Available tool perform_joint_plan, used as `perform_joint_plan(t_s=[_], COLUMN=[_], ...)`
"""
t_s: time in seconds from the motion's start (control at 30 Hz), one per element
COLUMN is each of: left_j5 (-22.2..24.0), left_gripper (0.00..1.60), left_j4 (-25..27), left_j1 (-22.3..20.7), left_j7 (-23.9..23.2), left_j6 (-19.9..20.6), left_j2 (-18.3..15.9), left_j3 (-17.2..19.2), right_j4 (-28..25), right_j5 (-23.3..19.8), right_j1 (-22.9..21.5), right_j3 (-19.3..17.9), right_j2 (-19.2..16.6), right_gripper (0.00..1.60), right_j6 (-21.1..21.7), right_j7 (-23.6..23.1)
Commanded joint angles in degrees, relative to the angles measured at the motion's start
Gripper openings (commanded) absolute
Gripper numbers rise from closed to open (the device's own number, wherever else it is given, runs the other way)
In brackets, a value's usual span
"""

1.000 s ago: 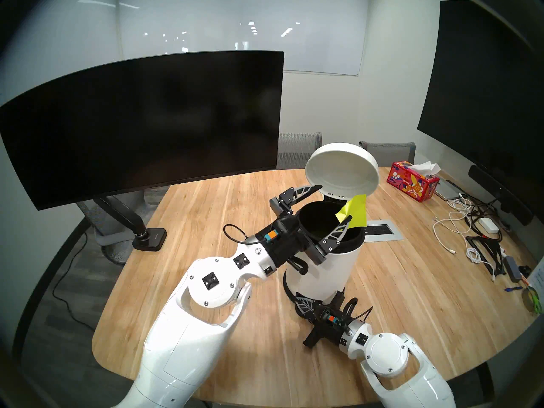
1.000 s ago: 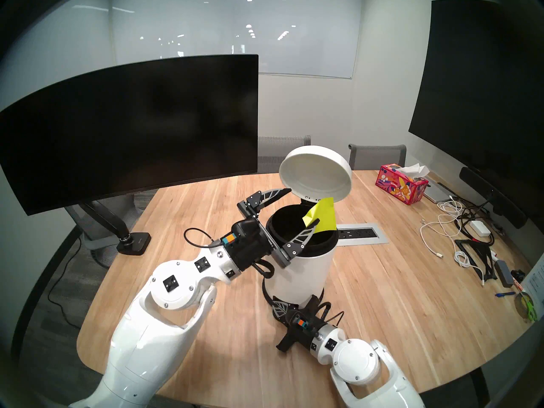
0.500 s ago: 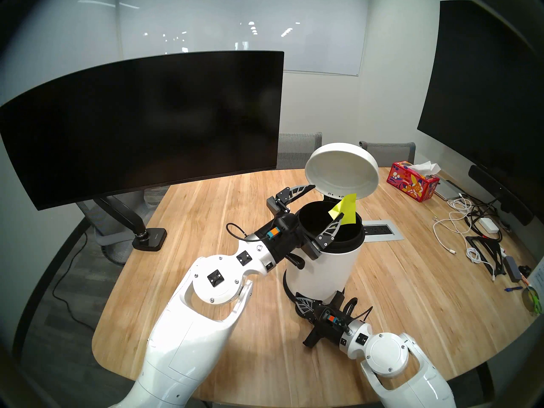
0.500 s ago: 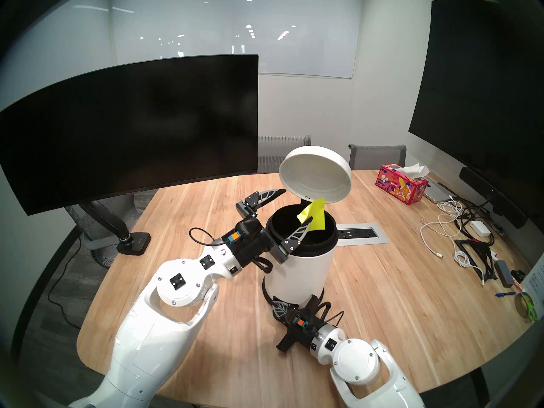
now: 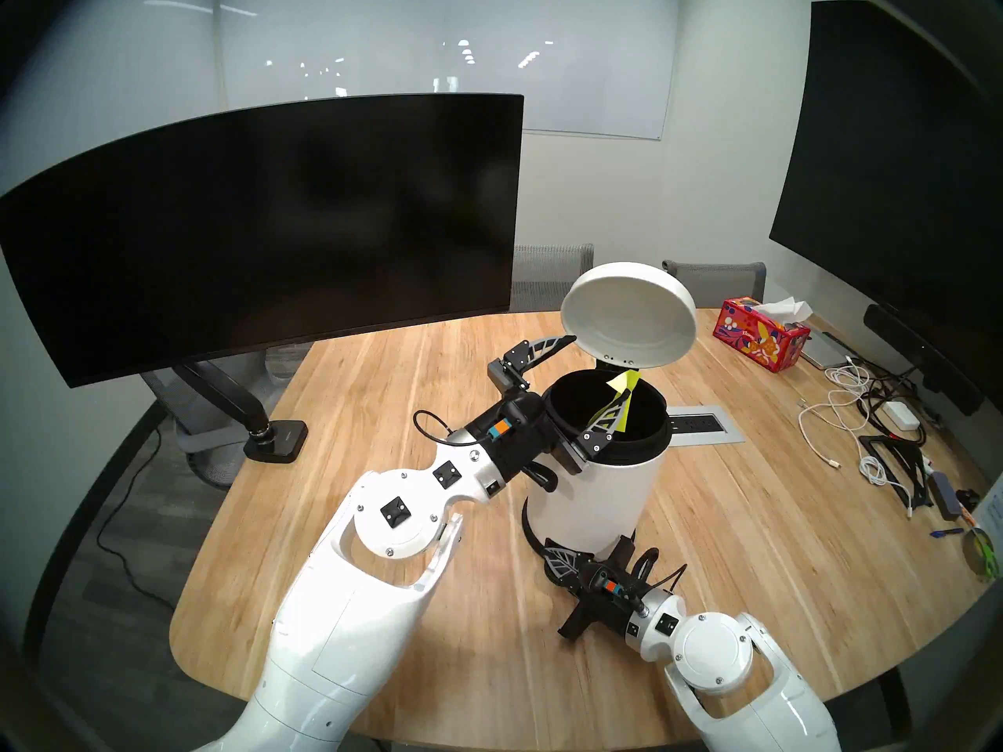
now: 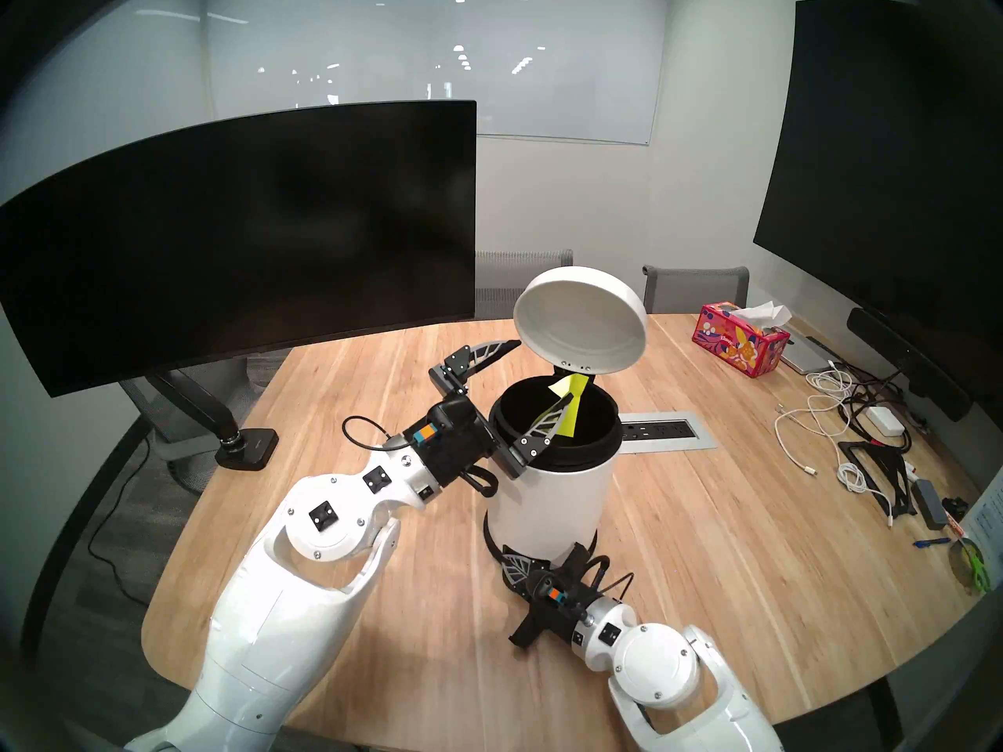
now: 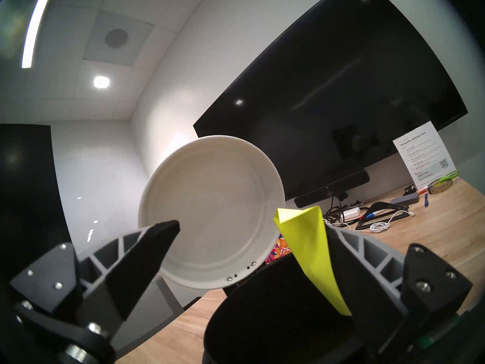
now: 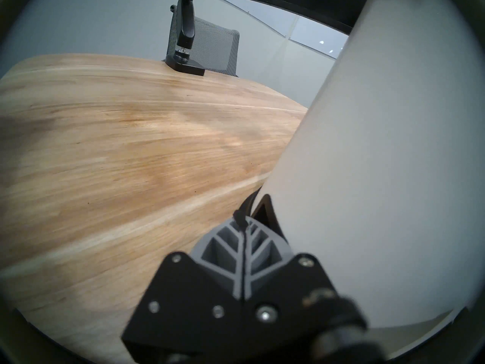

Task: Peel the sticky note off the monitor, open the trash can lid and drop the sticker into the trash can

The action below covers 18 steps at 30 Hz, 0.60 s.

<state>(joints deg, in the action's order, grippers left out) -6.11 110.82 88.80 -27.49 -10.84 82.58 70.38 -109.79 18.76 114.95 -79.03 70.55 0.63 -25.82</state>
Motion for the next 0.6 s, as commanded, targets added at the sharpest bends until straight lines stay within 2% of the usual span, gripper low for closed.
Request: perform_joint_plan(t_s=[0.0, 0.3, 0.57], left_j5=[2.05, 3.11, 3.93], left_gripper=[1.6, 1.6, 1.6], left_j4=[3.63, 5.54, 9.27], left_j1=[-3.28, -2.09, 3.21], left_j7=[-0.36, -0.99, -2.43], left_j6=[1.94, 4.26, 5.1], left_j2=[1.69, 1.21, -1.64], left_j3=[0.67, -0.19, 0.39], right_j4=[1.45, 1.88, 1.5], right_j5=[-0.1, -0.12, 0.01], right_j1=[1.39, 1.45, 1.54], right_j3=[0.39, 0.44, 0.6], right_j2=[-0.36, -0.44, -0.43], right_gripper=[0.0, 0.0, 0.0], right_j6=[1.34, 1.4, 1.45], right_j7=[-0.93, -1.07, -1.03])
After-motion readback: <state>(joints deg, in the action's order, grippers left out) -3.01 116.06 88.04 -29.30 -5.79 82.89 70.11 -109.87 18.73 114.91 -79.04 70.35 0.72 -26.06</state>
